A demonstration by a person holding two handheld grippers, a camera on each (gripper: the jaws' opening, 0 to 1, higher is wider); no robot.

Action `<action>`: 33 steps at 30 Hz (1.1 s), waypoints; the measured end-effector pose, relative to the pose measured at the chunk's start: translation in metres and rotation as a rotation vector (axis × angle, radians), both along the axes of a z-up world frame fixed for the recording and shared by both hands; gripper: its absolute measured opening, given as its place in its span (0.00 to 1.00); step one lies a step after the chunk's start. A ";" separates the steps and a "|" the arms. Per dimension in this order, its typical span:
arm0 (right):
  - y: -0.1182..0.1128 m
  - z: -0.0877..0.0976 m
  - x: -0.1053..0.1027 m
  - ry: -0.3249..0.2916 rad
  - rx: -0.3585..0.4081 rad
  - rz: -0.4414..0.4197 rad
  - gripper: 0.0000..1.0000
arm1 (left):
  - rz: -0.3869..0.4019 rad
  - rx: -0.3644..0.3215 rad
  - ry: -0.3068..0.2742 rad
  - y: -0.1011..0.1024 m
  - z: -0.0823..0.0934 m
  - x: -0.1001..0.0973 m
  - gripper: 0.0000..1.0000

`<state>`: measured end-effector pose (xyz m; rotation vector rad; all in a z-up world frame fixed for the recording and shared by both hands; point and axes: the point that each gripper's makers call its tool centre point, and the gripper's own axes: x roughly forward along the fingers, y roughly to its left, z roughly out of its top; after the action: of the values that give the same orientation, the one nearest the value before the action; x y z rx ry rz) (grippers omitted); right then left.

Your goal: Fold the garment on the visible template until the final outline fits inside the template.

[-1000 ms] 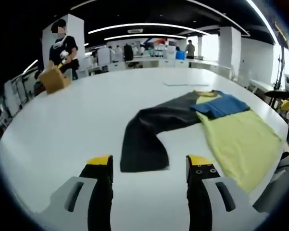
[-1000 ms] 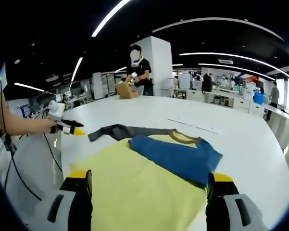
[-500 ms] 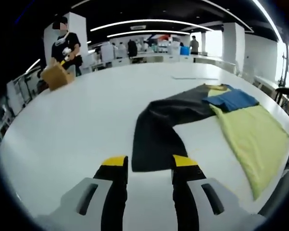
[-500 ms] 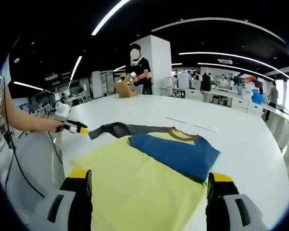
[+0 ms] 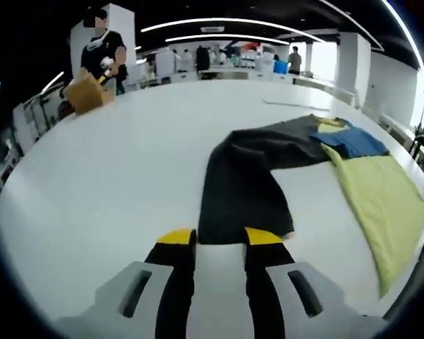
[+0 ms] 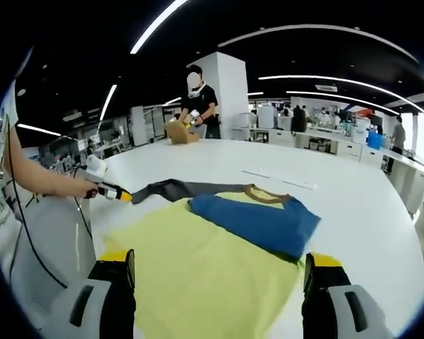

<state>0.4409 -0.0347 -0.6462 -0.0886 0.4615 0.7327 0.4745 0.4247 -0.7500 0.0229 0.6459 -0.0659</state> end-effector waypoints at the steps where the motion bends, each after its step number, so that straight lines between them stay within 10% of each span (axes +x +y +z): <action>1: -0.001 -0.001 -0.001 0.003 -0.001 -0.005 0.99 | 0.001 -0.007 0.001 -0.001 0.000 0.000 0.21; 14: -0.001 -0.006 -0.003 0.010 0.008 -0.020 0.97 | 0.071 -0.036 0.059 0.001 -0.001 0.004 0.01; 33: 0.000 -0.006 -0.005 0.011 0.010 -0.019 0.98 | 0.039 0.048 0.049 0.012 0.035 0.007 0.00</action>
<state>0.4359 -0.0344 -0.6518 -0.0703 0.4684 0.7170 0.4814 0.4368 -0.7146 0.0554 0.6971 -0.0138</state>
